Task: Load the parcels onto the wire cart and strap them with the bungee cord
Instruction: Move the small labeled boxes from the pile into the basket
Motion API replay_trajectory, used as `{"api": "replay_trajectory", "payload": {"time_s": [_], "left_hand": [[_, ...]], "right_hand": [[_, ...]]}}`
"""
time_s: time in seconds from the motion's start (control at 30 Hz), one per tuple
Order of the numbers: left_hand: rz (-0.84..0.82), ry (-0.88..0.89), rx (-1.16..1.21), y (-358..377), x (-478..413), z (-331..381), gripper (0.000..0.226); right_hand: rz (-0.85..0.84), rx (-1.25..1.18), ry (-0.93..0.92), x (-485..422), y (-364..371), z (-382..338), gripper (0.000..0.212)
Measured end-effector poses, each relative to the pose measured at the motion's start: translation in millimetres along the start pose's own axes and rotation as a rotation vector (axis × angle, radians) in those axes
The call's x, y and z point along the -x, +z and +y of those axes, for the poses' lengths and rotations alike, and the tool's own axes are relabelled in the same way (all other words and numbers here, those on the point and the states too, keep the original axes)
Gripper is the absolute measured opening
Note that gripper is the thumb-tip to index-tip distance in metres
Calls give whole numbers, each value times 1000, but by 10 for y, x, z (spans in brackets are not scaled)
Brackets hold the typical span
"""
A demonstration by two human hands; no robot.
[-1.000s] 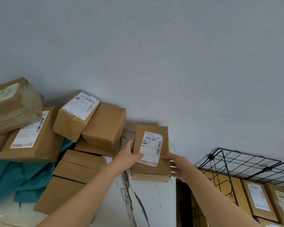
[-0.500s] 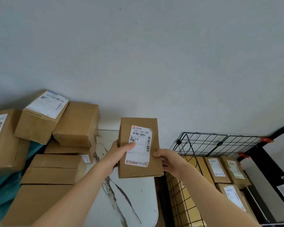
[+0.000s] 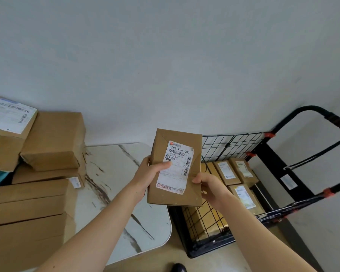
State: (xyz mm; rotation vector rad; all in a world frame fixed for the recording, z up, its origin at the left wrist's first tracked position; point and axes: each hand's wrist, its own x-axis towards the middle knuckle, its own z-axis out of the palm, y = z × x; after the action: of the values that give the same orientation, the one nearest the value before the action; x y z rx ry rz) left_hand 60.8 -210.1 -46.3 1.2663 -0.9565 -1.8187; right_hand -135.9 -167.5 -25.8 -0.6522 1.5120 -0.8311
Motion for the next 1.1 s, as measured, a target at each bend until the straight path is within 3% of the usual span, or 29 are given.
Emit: {"api": "replay_trajectory", "payload": {"time_s": [0.07, 0.2, 0.33, 0.5, 0.57, 0.77, 0.93, 1.1], "left_hand": [[-12, 9, -6, 167, -12, -16, 56], [-33, 25, -39, 477, -50, -39, 68], [-40, 26, -72, 910, -116, -99, 63], [-40, 25, -103, 1751, -244, -284, 31], [-41, 34, -112, 2117, -305, -348, 26], [-44, 38, -146, 3126, -588, -556, 56], [-34, 29, -193, 3778, -736, -694, 43], [-82, 1, -305, 4220, -991, -723, 50]], "right_hand": [[29, -18, -19, 24, -157, 24, 65], [64, -70, -37, 48, -451, 73, 59], [59, -102, -61, 79, -871, 99, 55], [88, -170, -42, 113, -1685, 204, 44], [103, -178, -42, 123, -2046, 230, 29], [155, -133, -43, 63, -3111, 239, 24], [149, -38, -25, -37, -3805, 203, 26], [211, 13, -8, -271, -4241, 145, 38]]}}
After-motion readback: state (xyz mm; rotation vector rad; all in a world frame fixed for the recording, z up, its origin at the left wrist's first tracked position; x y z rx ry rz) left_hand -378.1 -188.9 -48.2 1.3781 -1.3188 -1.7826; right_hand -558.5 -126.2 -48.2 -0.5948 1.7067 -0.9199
